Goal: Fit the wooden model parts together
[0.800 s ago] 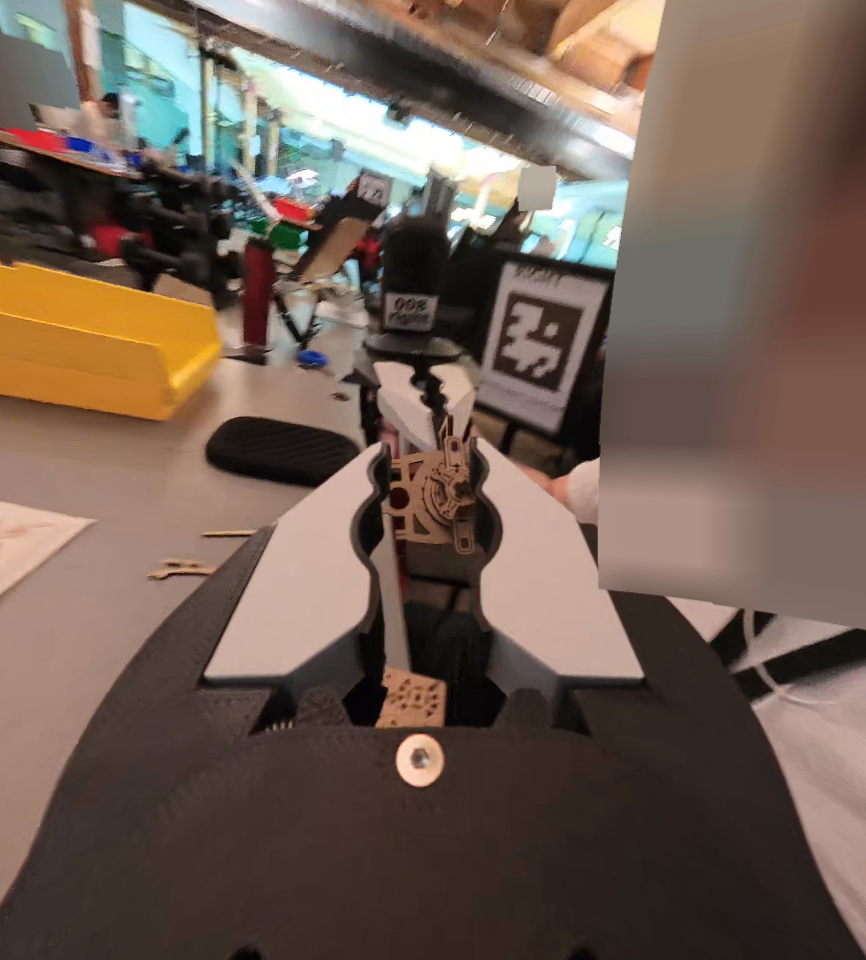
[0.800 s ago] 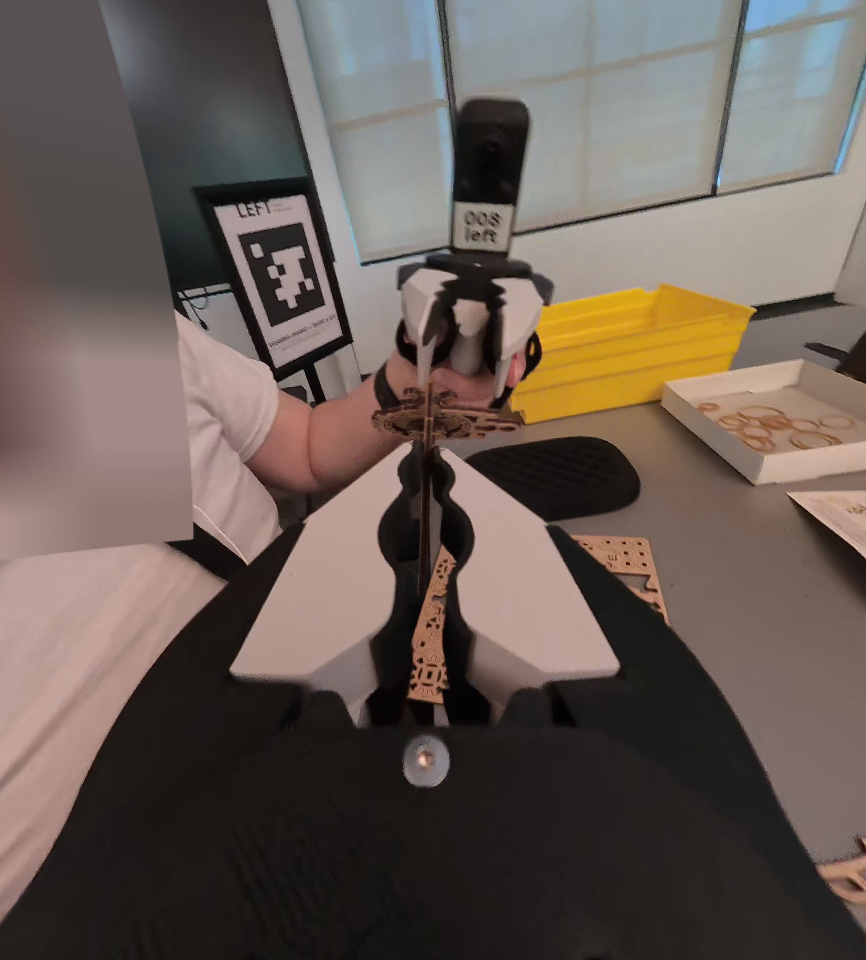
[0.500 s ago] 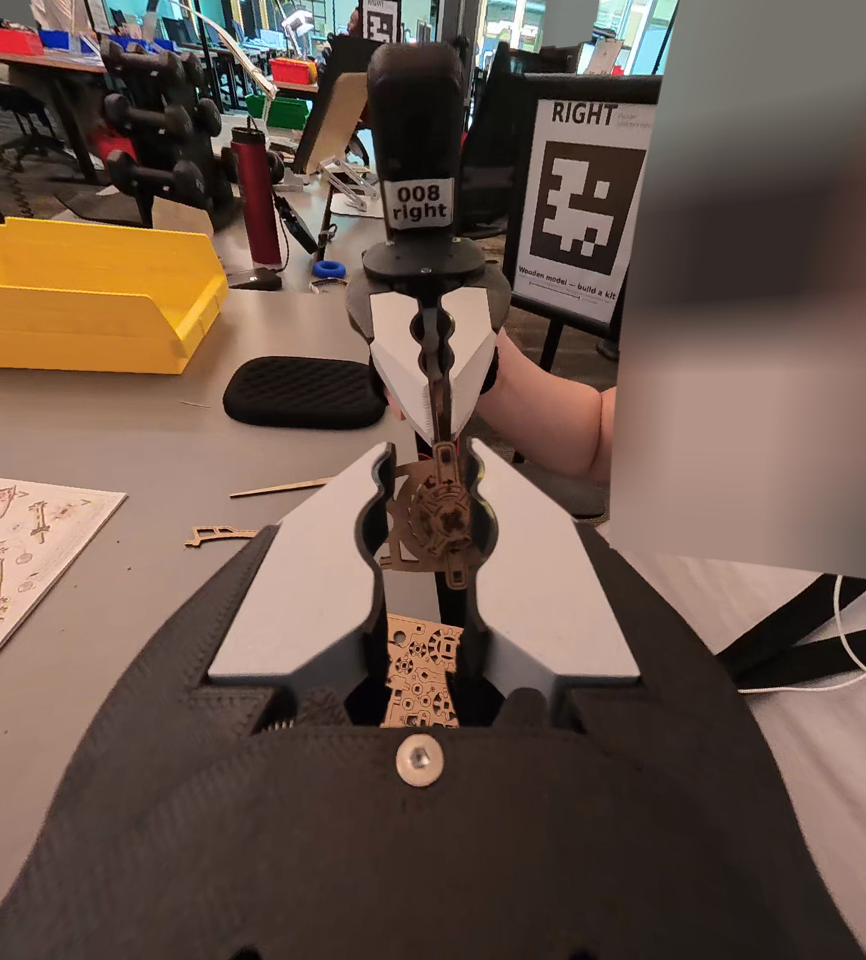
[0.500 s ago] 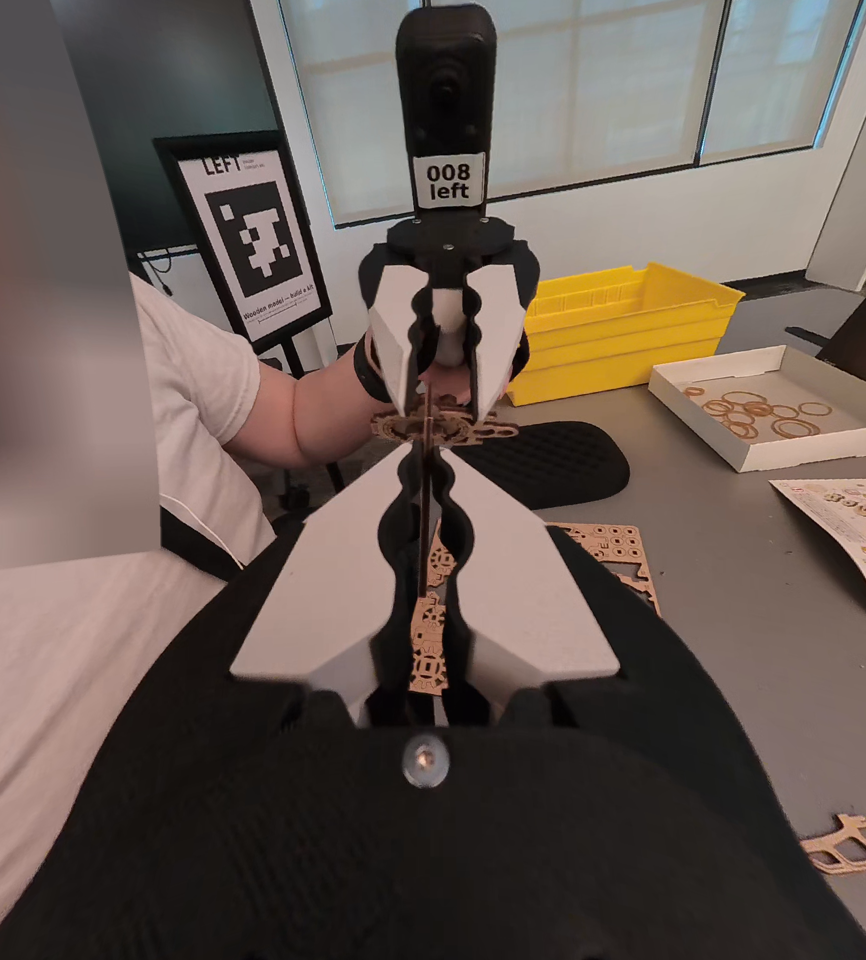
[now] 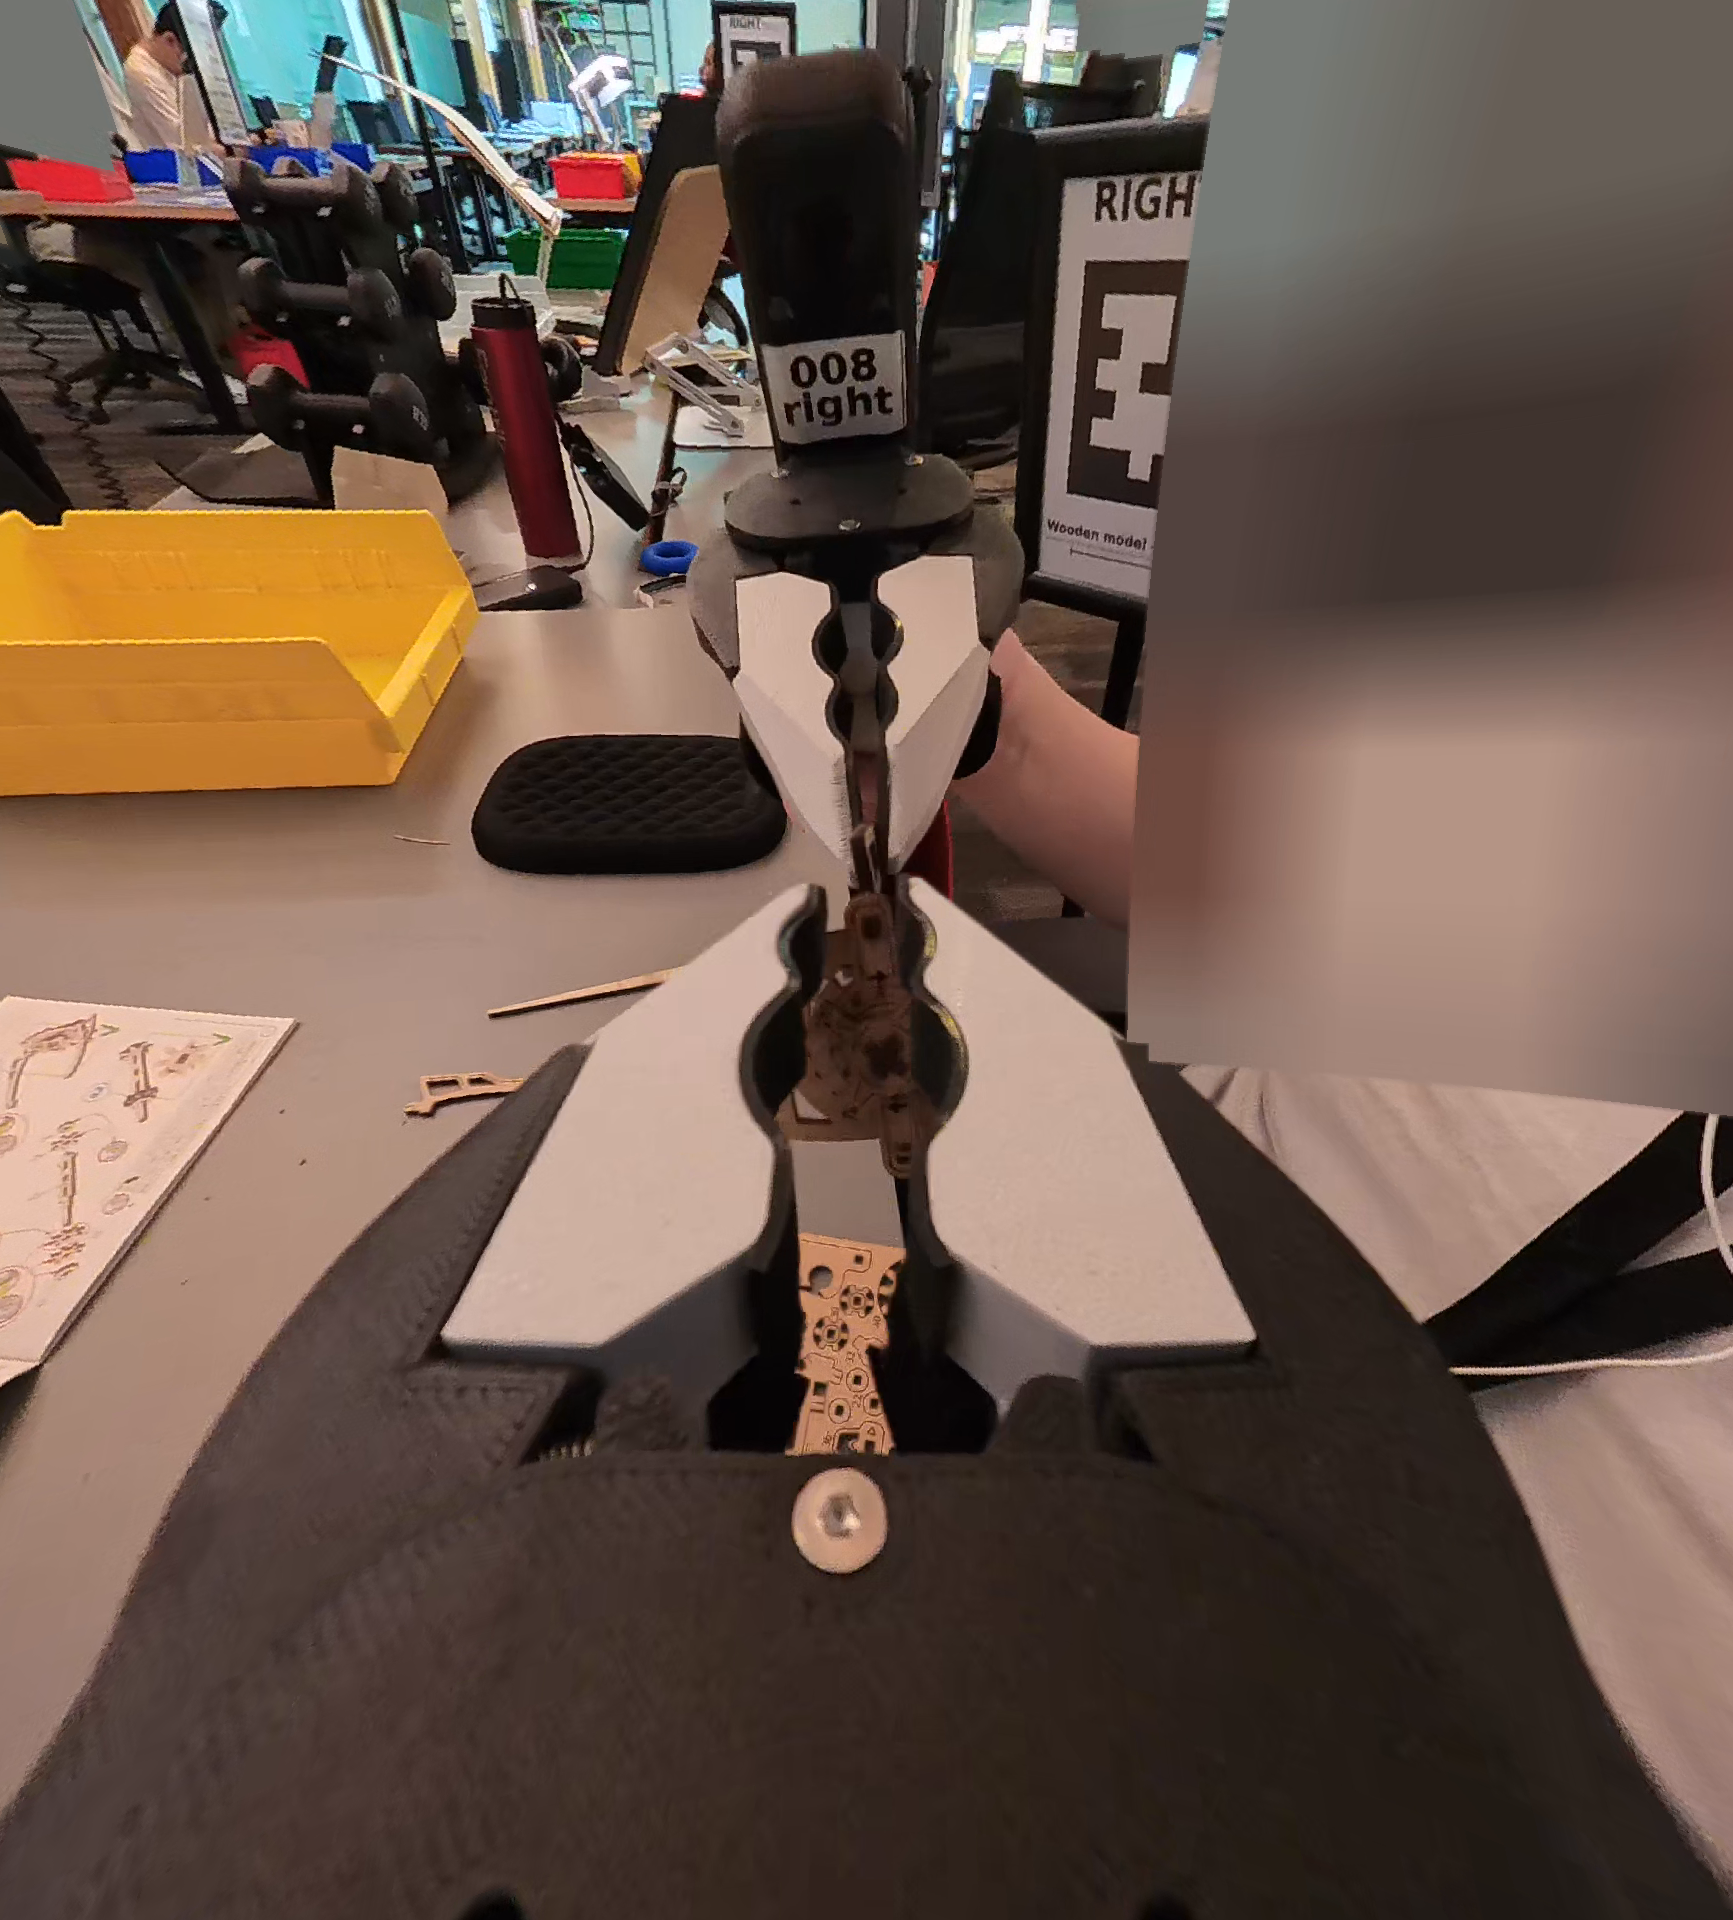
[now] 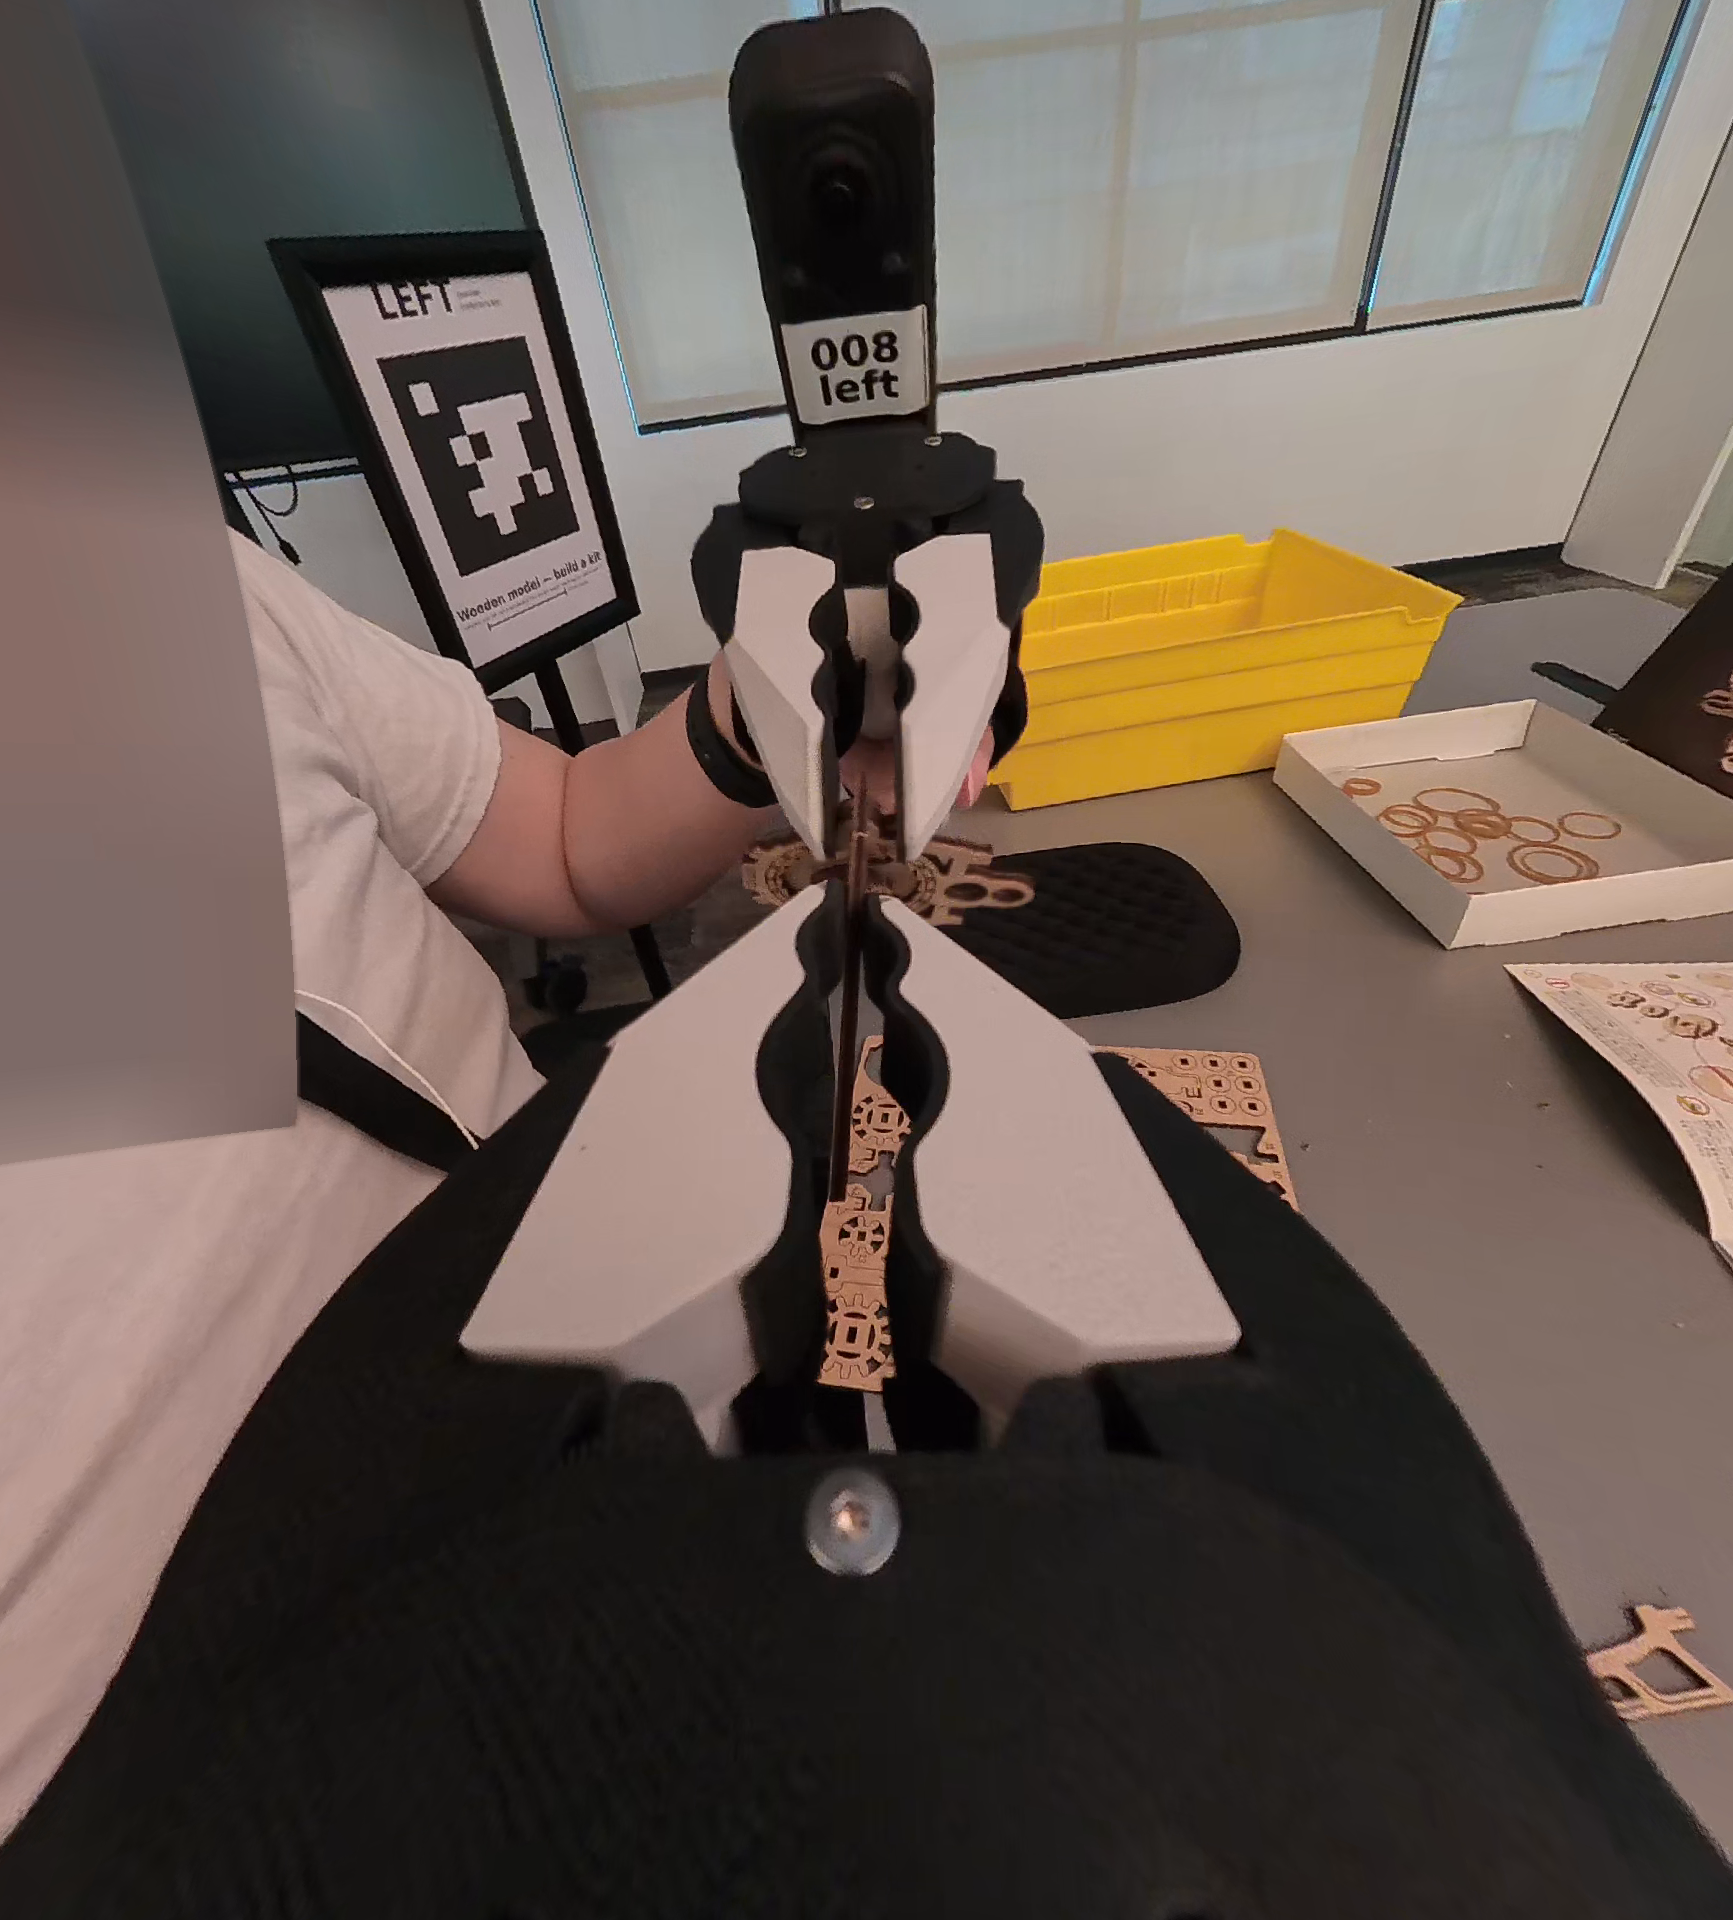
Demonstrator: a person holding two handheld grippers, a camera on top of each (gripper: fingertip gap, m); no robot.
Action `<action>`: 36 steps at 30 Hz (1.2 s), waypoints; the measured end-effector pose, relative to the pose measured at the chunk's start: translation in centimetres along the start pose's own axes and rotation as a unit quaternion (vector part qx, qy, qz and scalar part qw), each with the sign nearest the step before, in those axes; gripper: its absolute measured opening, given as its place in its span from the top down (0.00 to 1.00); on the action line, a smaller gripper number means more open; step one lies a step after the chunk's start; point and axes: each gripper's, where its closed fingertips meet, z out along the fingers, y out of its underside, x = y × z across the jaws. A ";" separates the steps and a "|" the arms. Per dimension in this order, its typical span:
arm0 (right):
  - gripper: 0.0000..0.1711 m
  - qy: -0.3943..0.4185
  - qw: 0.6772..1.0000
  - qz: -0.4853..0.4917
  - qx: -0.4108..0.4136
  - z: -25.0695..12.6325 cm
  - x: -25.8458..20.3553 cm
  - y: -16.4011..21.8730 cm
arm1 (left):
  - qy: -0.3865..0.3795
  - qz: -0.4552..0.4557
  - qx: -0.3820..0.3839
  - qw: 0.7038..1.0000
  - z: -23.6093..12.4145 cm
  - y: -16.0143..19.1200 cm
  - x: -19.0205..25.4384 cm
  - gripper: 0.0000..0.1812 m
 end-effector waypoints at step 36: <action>1.00 0.008 0.998 -0.057 -0.008 -0.9 -0.5 -0.4 | -0.014 0.031 -0.005 0.999 0.0 0.4 0.6 0.97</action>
